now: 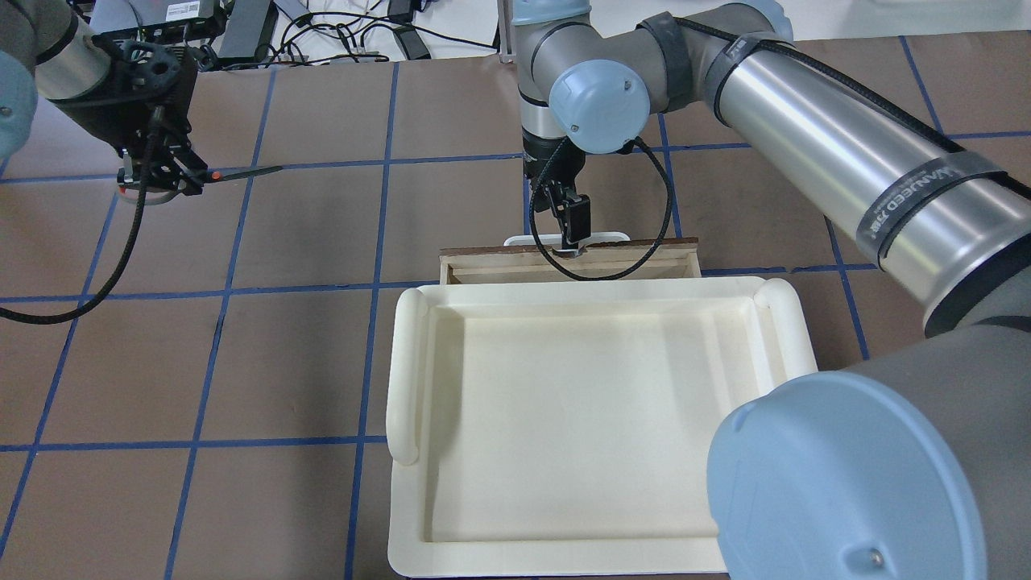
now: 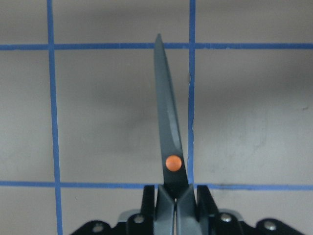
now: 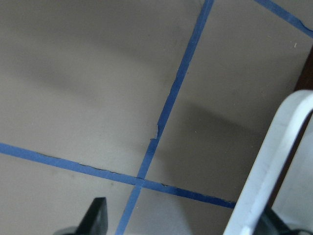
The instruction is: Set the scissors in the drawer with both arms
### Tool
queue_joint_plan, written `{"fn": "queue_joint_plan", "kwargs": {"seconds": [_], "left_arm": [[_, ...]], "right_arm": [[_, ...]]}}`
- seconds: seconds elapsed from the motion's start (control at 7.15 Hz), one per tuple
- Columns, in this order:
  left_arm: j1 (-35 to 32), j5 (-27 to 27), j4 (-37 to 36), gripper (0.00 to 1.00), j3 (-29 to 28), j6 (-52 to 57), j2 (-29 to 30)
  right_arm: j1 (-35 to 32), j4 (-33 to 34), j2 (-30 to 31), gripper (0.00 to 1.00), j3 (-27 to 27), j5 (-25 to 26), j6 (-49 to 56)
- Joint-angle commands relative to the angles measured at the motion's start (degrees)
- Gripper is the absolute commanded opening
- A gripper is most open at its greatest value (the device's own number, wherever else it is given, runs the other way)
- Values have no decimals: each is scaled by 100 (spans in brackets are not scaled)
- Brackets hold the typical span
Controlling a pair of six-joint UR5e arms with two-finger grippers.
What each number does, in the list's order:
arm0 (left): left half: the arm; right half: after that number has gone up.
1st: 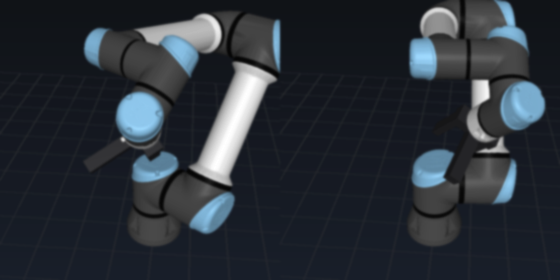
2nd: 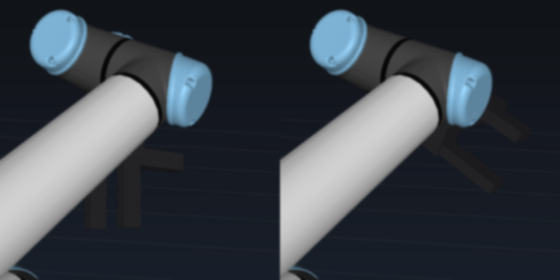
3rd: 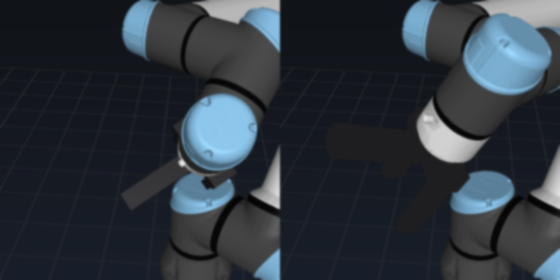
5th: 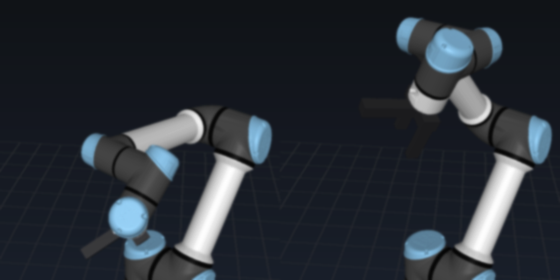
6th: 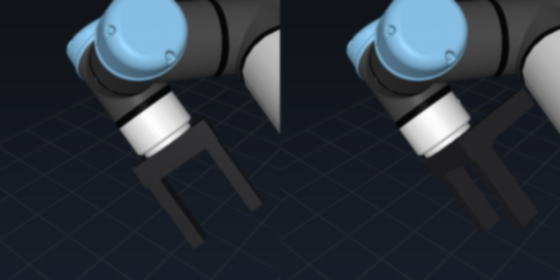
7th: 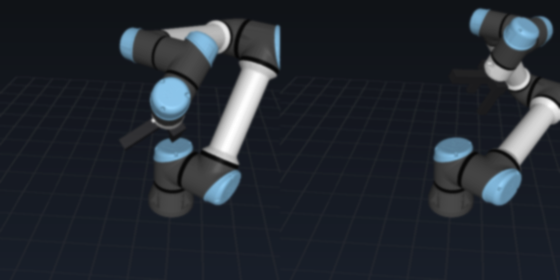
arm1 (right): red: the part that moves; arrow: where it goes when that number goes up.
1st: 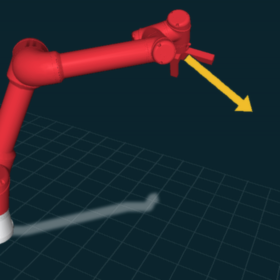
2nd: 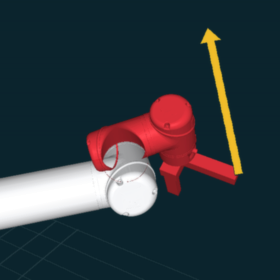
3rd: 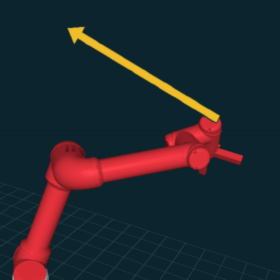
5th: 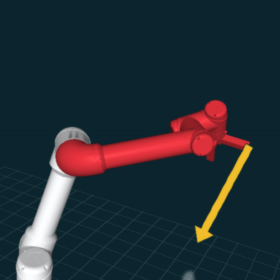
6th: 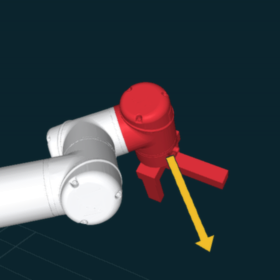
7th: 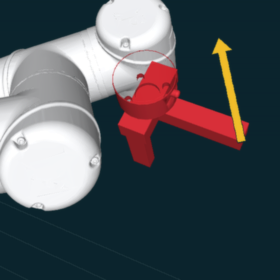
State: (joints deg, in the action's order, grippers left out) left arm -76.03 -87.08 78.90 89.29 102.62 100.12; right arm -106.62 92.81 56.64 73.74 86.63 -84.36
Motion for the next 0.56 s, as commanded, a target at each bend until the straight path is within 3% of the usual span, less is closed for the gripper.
{"fn": "queue_joint_plan", "kwargs": {"seconds": [0.0,0.42], "left_arm": [[-848,-63,20,0,-60,-977,-150],[-1501,-98,650,0,-447,-1981,-133]], "right_arm": [[54,0,-13,100,-35,3,103],[98,36,-127,100,-184,-6,200]]}}
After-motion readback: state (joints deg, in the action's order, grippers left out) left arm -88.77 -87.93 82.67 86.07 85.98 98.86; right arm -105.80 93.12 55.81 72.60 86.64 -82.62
